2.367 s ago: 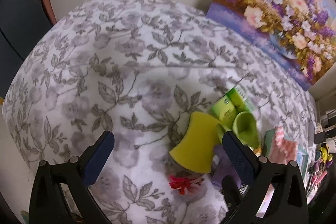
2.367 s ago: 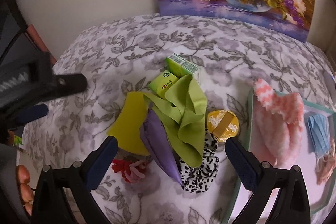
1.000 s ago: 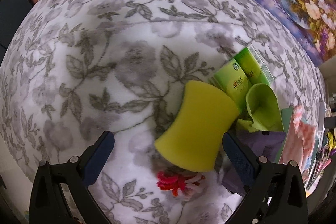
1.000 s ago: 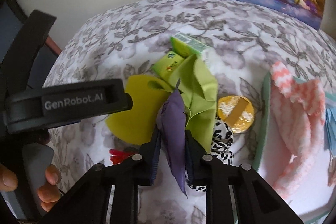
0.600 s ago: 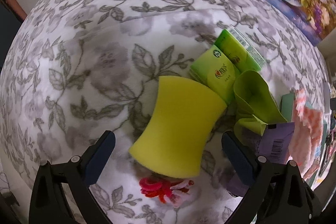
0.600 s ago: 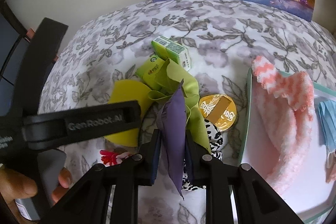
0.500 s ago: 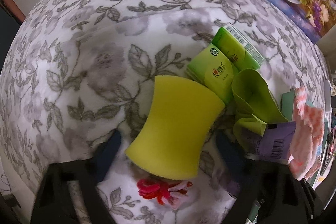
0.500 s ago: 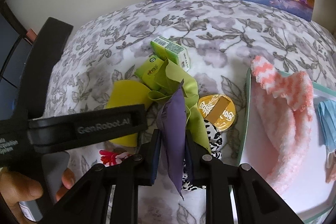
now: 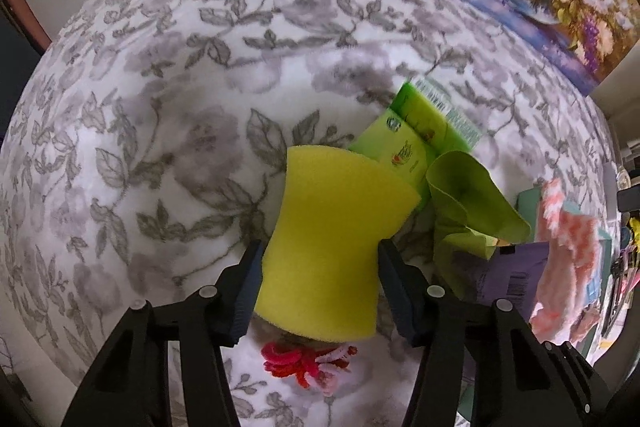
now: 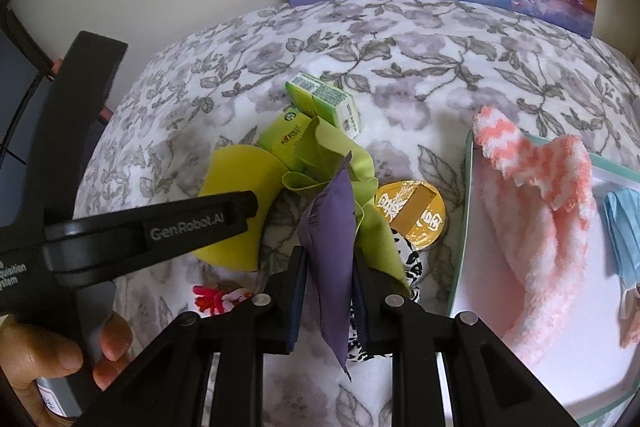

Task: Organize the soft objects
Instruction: 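Close the left tool on the yellow sponge, then lift the yellow sponge with the left tool while the right tool holds the purple cloth up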

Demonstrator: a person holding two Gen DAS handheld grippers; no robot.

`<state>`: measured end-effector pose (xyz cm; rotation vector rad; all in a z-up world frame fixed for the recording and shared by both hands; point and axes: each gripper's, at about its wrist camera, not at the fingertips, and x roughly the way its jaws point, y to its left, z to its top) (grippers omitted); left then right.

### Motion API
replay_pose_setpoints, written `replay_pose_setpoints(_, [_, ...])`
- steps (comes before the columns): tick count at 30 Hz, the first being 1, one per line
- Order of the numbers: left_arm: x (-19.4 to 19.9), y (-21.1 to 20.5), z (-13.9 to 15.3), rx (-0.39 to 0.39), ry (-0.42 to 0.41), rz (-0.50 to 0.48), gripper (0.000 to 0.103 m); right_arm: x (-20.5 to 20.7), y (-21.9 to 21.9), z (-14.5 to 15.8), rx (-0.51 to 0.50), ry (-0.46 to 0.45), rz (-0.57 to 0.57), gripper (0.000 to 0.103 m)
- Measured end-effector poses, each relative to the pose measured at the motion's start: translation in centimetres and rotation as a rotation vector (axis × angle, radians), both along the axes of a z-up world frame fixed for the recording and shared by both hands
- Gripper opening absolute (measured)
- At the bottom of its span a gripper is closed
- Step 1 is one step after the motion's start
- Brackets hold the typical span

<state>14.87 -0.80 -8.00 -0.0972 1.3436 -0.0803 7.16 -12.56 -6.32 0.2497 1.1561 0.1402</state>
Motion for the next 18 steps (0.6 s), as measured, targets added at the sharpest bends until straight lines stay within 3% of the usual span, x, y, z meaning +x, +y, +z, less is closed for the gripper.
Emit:
replay_pose_setpoints(11, [-1.5,2.7,7.2,-0.02,-0.193,0.043,0.058,-1.1,-0.4,4.4,0.046,-0.103,-0.012,0.023])
replay_pose_setpoints(18, [-2.7,3.0,10.1,-0.021,-0.276,0.054,0.058,-2.4,-1.4,7.4,0.081,-0.163,-0.045,0.023])
